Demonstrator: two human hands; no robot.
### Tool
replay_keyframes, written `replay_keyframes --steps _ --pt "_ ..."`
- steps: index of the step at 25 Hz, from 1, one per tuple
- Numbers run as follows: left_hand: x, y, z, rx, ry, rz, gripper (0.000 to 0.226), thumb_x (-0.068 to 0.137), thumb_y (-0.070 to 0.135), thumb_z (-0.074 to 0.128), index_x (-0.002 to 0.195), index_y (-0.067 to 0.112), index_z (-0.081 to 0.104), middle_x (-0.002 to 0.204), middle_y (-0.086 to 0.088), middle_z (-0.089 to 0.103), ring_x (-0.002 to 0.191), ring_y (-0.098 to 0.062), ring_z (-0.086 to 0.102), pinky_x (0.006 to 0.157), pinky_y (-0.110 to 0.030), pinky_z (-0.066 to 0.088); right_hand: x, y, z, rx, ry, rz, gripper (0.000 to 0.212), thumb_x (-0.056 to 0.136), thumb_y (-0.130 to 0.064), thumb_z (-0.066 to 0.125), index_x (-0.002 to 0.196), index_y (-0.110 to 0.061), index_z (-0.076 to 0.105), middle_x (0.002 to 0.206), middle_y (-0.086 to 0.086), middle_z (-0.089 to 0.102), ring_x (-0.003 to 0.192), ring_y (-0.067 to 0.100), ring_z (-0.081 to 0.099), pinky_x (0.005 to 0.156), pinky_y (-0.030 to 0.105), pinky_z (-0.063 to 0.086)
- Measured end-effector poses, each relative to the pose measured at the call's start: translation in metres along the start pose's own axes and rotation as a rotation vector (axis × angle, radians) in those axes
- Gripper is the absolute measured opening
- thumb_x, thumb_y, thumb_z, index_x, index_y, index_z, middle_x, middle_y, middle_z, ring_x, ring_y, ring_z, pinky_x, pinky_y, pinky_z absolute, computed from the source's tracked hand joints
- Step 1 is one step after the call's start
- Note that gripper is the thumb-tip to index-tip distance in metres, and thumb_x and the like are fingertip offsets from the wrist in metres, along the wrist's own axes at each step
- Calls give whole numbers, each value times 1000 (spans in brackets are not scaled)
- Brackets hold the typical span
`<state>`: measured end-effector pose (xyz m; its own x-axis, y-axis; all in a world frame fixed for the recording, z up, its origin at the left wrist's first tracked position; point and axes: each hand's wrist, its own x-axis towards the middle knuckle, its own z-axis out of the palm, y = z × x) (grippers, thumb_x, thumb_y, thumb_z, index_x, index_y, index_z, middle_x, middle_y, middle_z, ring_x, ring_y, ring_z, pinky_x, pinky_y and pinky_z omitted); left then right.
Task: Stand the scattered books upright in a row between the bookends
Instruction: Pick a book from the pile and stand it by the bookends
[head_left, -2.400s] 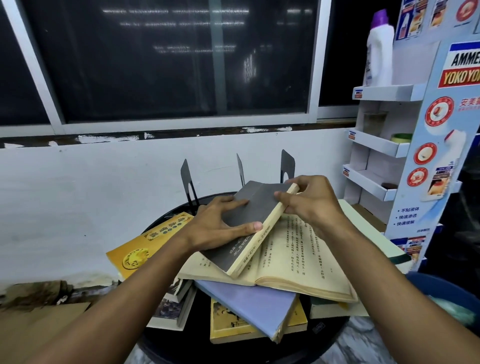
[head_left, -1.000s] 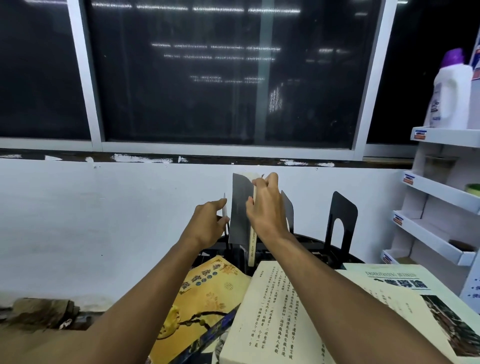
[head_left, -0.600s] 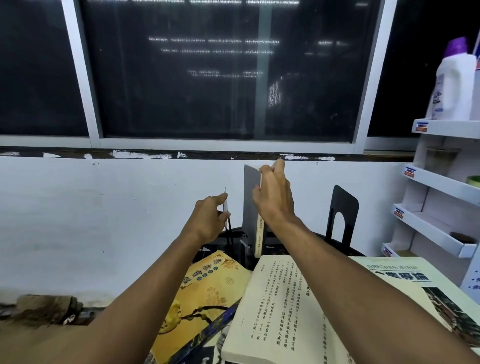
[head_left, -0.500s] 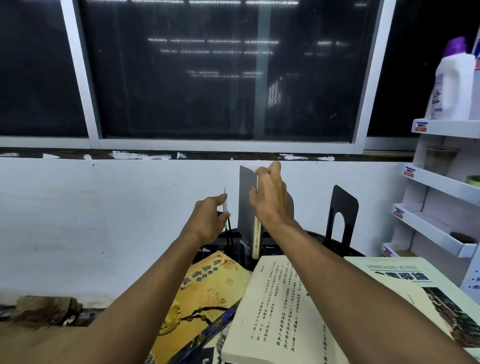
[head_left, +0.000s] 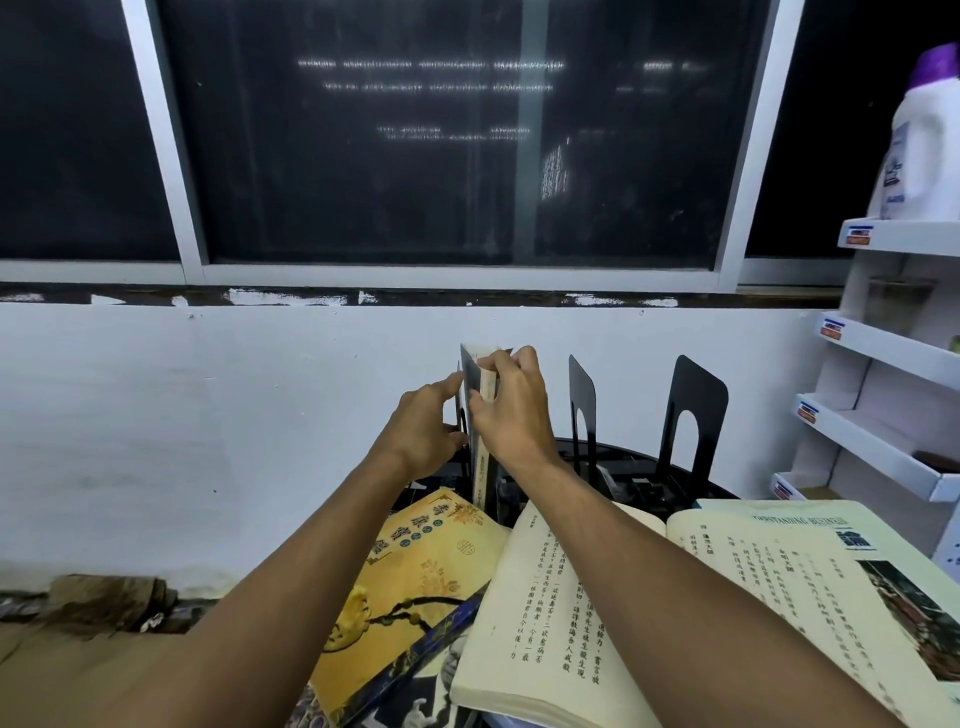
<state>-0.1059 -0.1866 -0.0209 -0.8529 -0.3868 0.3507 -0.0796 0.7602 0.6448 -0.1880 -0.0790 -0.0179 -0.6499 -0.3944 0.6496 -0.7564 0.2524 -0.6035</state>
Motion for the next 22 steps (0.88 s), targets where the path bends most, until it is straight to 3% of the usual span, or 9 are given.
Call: replay_keyframes --steps 2,6,10,14,19,22 --pt "-2 1 0 -8 -5 18 83 87 -4 71 154 31 36 146 0 54 93 -16 72 82 -23 55 -2 1 3 73 -15 -3 31 90 -12 72 120 -14 64 110 -3 42 93 8 53 79 8 41" --pt "-5 -5 0 0 8 22 88 87 0 74 157 28 29 148 -3 53 98 -15 71 63 -1 45 -5 9 -5 127 -140 -30 35 91 -27 73 126 -26 66 103 -4 49 81 9 59 77 12 47" --pt "-7 -7 5 5 17 46 90 86 9 79 158 31 29 145 0 56 107 -14 70 75 -9 47 -4 9 -18 63 -219 -72 35 96 -34 65 131 -27 65 100 -4 55 86 4 58 75 8 41" --pt "-6 -11 8 -21 24 62 75 83 11 81 148 25 47 134 3 64 89 2 65 66 -2 47 -3 0 -13 49 -146 -39 32 95 -34 67 123 -21 70 106 0 63 95 10 59 78 15 43" --pt "-8 -11 8 -46 51 59 76 85 8 78 151 23 44 132 1 66 96 -9 67 69 -3 49 -3 -12 -5 96 -100 -1 23 94 -19 64 114 -10 73 105 4 71 93 13 67 78 24 56" --pt "-10 -12 9 -41 65 64 78 86 7 77 153 25 41 132 2 66 97 -6 66 71 -5 50 -4 -9 -4 113 -108 6 23 94 -21 65 113 -11 72 106 3 71 92 12 66 73 14 52"
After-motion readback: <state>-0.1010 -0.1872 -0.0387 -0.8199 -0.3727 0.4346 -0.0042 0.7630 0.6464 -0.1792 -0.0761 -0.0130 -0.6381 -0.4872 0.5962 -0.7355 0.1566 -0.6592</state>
